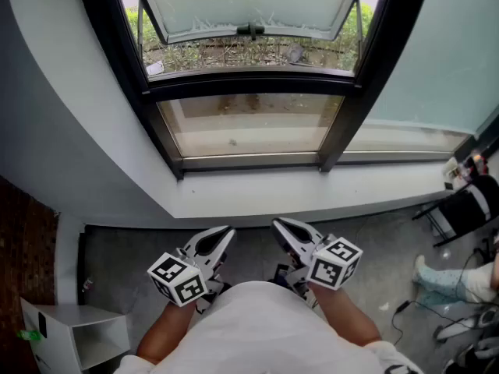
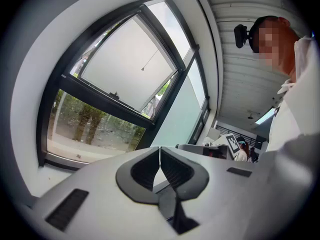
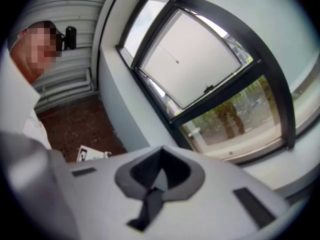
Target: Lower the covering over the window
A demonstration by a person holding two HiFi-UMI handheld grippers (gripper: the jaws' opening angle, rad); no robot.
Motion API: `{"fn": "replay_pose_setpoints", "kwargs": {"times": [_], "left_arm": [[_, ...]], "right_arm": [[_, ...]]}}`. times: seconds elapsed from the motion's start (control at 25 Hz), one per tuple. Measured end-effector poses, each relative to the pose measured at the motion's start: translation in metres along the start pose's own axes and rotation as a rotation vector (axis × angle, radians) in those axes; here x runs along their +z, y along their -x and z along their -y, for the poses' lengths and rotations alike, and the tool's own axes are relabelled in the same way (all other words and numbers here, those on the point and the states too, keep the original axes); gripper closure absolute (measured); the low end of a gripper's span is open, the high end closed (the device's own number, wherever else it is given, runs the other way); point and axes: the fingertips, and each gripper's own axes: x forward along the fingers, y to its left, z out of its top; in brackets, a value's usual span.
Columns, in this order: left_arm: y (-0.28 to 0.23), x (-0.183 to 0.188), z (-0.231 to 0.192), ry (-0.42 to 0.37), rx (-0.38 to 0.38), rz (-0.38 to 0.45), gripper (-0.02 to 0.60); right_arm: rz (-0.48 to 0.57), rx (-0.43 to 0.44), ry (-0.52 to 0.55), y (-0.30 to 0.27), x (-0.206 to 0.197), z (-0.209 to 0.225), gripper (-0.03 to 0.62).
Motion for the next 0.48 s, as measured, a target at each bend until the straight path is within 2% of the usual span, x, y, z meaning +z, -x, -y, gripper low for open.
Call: {"fn": "replay_pose_setpoints", "kwargs": {"times": [0.48], "left_arm": [[0.0014, 0.0097, -0.0109, -0.022, 0.015, 0.028, 0.557]], "right_arm": [[-0.026, 0.002, 0.033, -0.0062, -0.0020, -0.0015, 0.572]]}}
